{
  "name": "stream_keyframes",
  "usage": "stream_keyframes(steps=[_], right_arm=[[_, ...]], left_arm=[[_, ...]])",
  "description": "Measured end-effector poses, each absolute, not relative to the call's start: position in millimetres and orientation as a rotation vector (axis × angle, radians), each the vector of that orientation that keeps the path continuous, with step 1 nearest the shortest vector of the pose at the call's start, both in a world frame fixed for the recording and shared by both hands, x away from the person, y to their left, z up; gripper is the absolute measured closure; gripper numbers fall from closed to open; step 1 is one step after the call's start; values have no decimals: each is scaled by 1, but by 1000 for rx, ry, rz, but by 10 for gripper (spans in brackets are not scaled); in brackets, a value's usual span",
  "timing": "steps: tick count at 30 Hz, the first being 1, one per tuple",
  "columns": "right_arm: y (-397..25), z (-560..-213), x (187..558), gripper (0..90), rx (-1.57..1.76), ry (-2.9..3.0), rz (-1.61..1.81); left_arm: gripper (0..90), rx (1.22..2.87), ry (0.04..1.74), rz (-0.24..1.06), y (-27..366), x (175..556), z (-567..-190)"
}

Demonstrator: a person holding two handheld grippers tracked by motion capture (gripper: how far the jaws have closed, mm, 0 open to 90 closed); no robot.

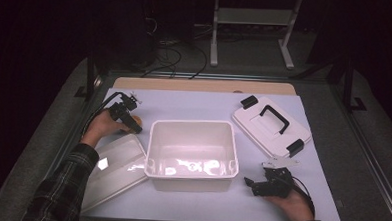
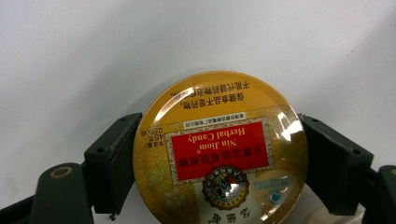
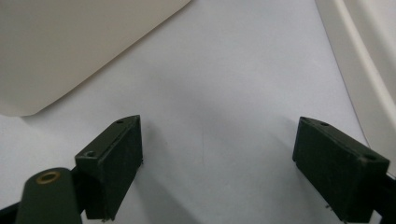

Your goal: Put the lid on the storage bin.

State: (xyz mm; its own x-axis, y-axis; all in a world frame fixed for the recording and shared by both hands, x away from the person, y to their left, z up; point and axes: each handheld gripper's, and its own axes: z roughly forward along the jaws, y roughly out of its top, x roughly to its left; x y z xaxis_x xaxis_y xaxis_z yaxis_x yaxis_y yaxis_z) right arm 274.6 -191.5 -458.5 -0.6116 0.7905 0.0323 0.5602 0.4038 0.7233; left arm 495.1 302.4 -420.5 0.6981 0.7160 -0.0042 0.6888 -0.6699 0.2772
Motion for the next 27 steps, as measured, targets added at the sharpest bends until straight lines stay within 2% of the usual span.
stream_keyframes(steps=[11, 27], right_arm=[[-192, -459, 275, 152, 1173, 2350, 1028], [-192, -459, 275, 152, 1174, 2350, 1027]], left_arm=[[198, 2609, 1089, 126, 306, 486, -395], [198, 2595, 991, 120, 305, 459, -334]])
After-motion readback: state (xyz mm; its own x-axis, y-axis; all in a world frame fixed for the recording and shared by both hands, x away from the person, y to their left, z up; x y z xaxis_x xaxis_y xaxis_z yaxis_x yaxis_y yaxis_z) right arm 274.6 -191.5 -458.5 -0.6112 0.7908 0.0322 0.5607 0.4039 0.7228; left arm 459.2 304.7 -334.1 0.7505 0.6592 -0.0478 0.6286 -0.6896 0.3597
